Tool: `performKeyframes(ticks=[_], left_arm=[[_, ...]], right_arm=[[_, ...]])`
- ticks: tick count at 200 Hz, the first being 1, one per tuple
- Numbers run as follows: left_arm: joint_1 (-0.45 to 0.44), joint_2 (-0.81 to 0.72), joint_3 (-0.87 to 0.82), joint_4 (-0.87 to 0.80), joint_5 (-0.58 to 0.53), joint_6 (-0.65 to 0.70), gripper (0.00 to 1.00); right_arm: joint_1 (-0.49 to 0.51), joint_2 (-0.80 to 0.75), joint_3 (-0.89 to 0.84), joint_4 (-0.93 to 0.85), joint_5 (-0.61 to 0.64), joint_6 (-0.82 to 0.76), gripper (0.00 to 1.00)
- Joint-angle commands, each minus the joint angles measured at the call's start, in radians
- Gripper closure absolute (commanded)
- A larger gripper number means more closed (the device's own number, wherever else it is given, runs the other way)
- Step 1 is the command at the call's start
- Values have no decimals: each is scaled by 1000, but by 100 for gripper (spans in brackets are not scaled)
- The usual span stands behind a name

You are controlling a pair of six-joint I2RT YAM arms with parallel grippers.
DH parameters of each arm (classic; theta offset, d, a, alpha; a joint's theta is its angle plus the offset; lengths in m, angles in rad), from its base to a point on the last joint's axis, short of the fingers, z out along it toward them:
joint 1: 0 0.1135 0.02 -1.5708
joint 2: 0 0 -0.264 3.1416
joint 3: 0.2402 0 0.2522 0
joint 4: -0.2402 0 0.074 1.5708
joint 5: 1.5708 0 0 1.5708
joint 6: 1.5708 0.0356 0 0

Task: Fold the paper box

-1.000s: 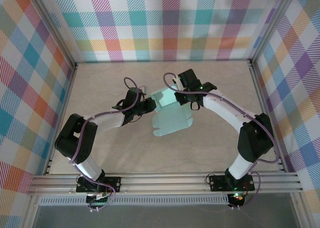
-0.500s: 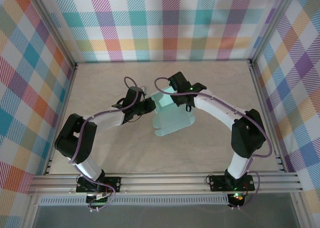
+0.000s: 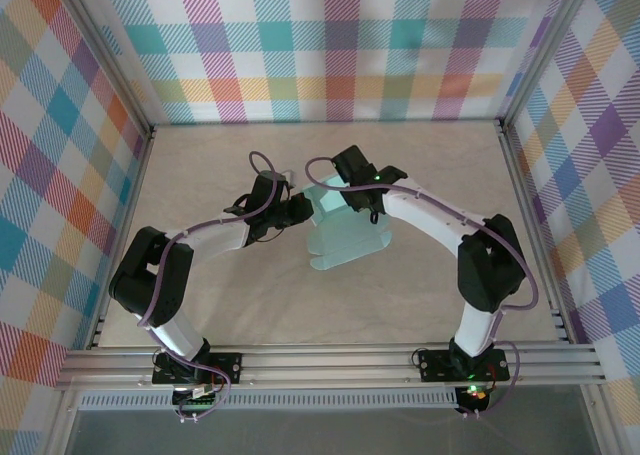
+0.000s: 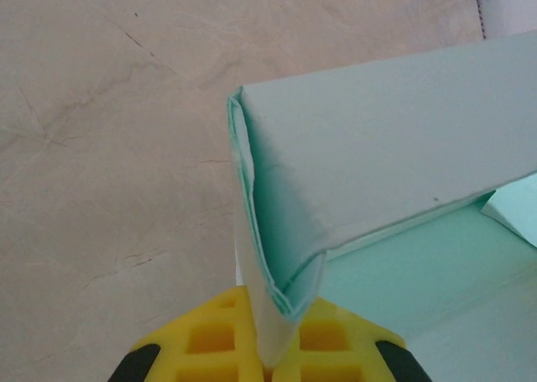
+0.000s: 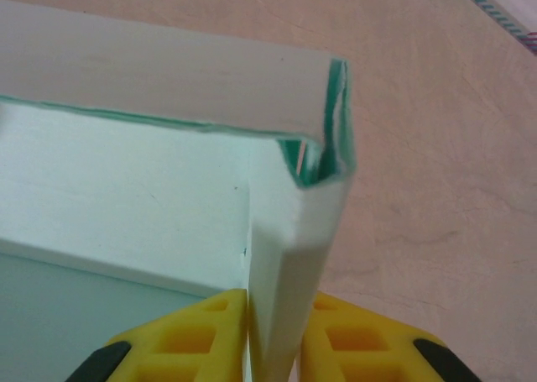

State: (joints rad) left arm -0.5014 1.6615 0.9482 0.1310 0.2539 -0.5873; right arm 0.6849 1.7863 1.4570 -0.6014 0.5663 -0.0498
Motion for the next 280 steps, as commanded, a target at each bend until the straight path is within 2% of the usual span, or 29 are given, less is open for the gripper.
performKeyframes(ticks=[1, 45, 138, 165, 202, 249, 280], left_arm=[[-10, -26, 45, 53, 78, 1, 100], [-10, -19, 61, 19, 69, -3, 100], [-9, -5, 73, 1, 68, -38, 100], [-10, 5, 92, -23, 74, -70, 100], [-10, 12, 106, -58, 68, -69, 100], [-11, 26, 115, -85, 52, -58, 100], [-10, 27, 121, -107, 37, -51, 100]], right_arm=[[22, 44, 30, -24, 66, -31, 85], [55, 95, 57, -33, 211, -77, 100], [62, 123, 63, -39, 286, -58, 100], [63, 146, 74, -64, 338, 9, 100], [61, 134, 85, -84, 300, 55, 100], [59, 56, 76, -57, 157, 91, 66], [62, 15, 74, -56, 126, 99, 54]])
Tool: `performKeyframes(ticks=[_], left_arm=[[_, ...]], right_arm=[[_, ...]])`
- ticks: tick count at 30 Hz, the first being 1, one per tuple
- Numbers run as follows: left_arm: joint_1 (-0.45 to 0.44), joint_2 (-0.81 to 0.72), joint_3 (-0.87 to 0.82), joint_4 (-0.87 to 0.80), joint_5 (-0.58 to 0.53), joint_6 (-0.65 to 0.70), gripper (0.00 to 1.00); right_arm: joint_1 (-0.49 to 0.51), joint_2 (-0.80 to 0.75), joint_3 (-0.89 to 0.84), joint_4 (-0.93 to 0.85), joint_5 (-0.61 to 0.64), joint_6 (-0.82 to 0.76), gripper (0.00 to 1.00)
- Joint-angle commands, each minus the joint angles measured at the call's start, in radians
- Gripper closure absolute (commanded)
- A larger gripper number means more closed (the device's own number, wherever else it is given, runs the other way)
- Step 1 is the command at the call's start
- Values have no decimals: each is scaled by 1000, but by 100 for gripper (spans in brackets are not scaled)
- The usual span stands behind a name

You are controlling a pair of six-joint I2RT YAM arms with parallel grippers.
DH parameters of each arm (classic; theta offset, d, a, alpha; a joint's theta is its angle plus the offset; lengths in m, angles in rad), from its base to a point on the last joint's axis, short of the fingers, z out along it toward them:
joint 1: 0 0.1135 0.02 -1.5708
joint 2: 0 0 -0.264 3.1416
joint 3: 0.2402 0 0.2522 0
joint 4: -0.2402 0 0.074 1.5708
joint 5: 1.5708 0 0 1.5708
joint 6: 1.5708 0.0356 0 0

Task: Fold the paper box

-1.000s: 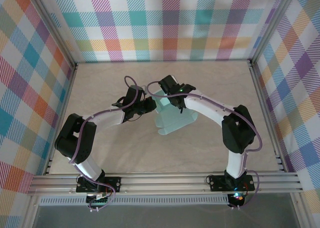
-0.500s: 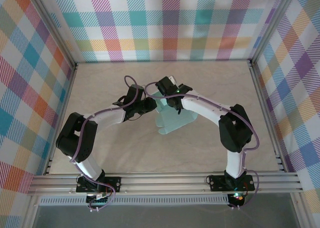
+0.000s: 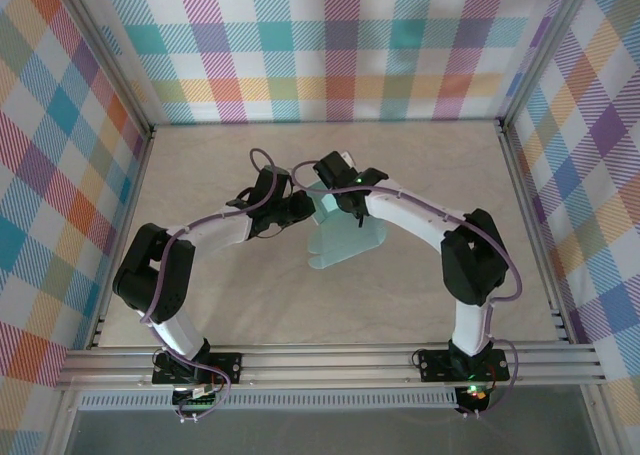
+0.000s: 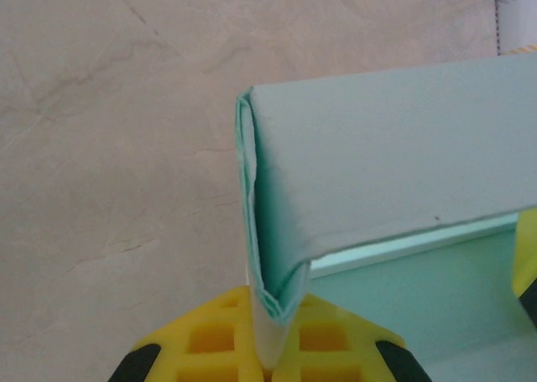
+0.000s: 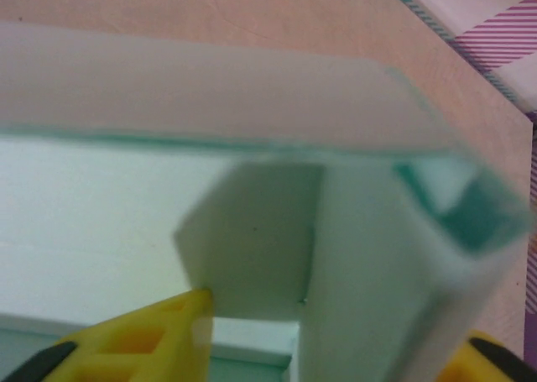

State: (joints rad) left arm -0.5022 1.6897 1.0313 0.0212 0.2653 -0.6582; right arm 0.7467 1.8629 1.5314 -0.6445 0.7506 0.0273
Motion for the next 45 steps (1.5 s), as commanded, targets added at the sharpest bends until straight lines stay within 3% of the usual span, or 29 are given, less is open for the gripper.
performKeyframes(ticks=[1, 6, 10, 14, 24, 32, 42, 45], left_arm=[[-10, -1, 38, 2, 25, 22, 100], [-9, 7, 49, -19, 15, 30, 100], [-9, 18, 64, -40, 11, 32, 100], [-9, 23, 77, -62, 4, 37, 100], [-3, 33, 126, -201, 2, 159, 100], [10, 54, 251, -576, -63, 416, 100], [22, 194, 445, -1063, -111, 663, 100], [22, 224, 472, -1144, -201, 665, 100]], right_arm=[[0, -62, -1, -12, -62, 22, 54], [0, -123, -31, 7, -152, 16, 40], [0, -191, -79, 44, -274, 3, 20], [0, -246, -117, 64, -320, -2, 11], [-64, -444, -262, 210, -452, 114, 10], [-195, -566, -386, 266, -584, 226, 11], [-222, -548, -430, 274, -608, 228, 11], [-224, -534, -427, 270, -612, 218, 11]])
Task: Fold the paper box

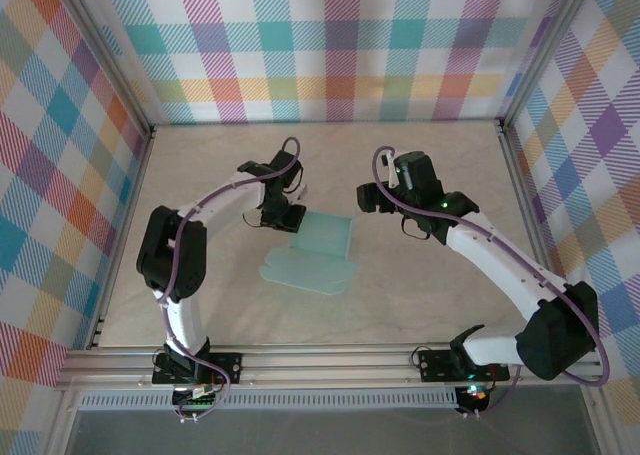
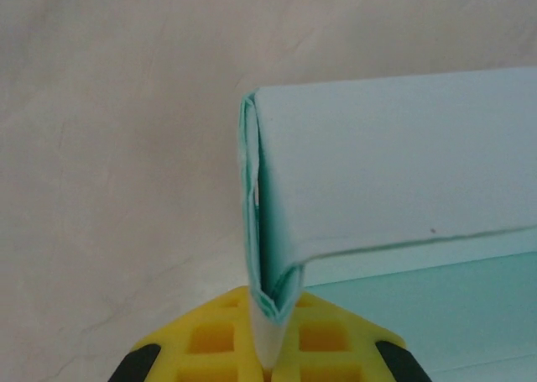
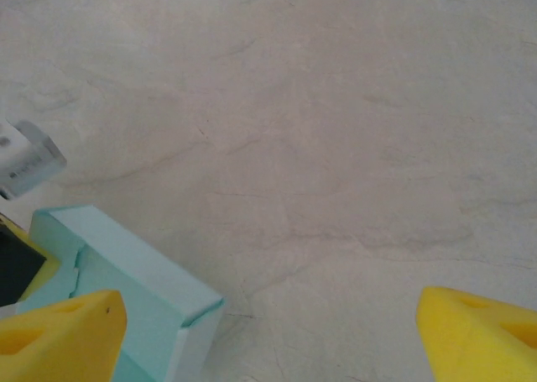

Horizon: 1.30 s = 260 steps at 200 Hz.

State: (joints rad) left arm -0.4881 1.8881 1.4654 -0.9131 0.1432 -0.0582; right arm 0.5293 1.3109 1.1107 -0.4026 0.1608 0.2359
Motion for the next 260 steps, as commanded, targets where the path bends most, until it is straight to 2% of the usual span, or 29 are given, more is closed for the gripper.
performKeyframes(ticks=[1, 146, 218, 248, 260], left_arm=[[8, 34, 44, -225, -107, 61, 100], [-1, 380, 325, -449, -439, -80, 100], [-15, 431, 342, -399, -427, -88, 100], [-15, 403, 340, -393, -391, -63, 93], [-15, 380, 332, -385, -379, -55, 85]], right_arm=[[-6, 20, -7, 28, -24, 6, 11], [-48, 0, -91, 62, -43, -3, 11], [-68, -10, -93, 57, -55, -9, 11], [-71, -30, -95, 51, -55, -16, 11], [-71, -32, -97, 50, -55, -21, 11]])
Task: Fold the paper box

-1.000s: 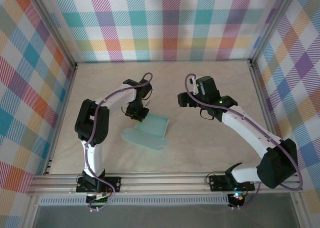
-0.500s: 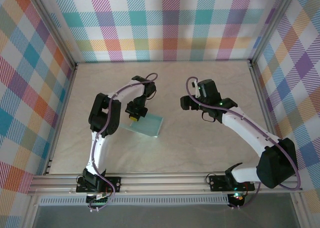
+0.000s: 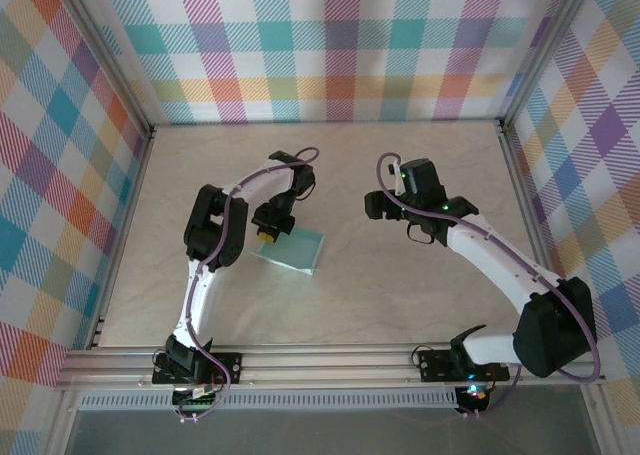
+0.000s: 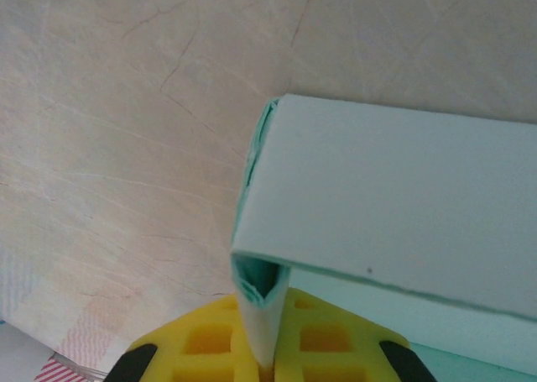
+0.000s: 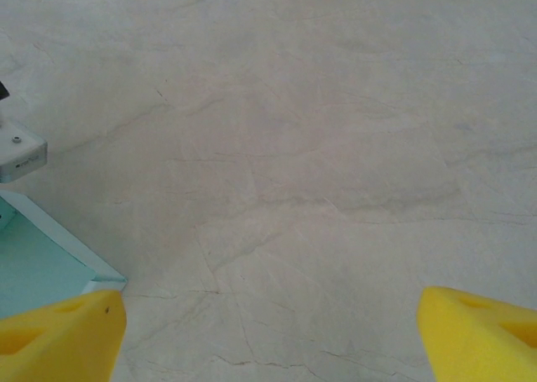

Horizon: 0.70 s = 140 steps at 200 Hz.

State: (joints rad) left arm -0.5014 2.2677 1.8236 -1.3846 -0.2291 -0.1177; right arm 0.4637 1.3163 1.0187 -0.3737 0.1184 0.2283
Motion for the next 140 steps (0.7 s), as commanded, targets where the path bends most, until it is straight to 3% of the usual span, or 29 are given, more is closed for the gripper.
performKeyframes(ticks=[1, 18, 78, 140], left_arm=[[-2, -2, -27, 87, -7, 4, 84], [-2, -30, -33, 84, -7, 4, 75], [-2, -136, -14, 36, -28, -3, 61], [-2, -317, -34, 63, -128, -47, 29]], right_arm=[[-5, -37, -5, 20, -13, -14, 11], [-6, -35, -8, 13, -11, -16, 11], [-7, -43, -17, 16, -5, -20, 11], [-8, -21, -9, 26, -53, -23, 11]])
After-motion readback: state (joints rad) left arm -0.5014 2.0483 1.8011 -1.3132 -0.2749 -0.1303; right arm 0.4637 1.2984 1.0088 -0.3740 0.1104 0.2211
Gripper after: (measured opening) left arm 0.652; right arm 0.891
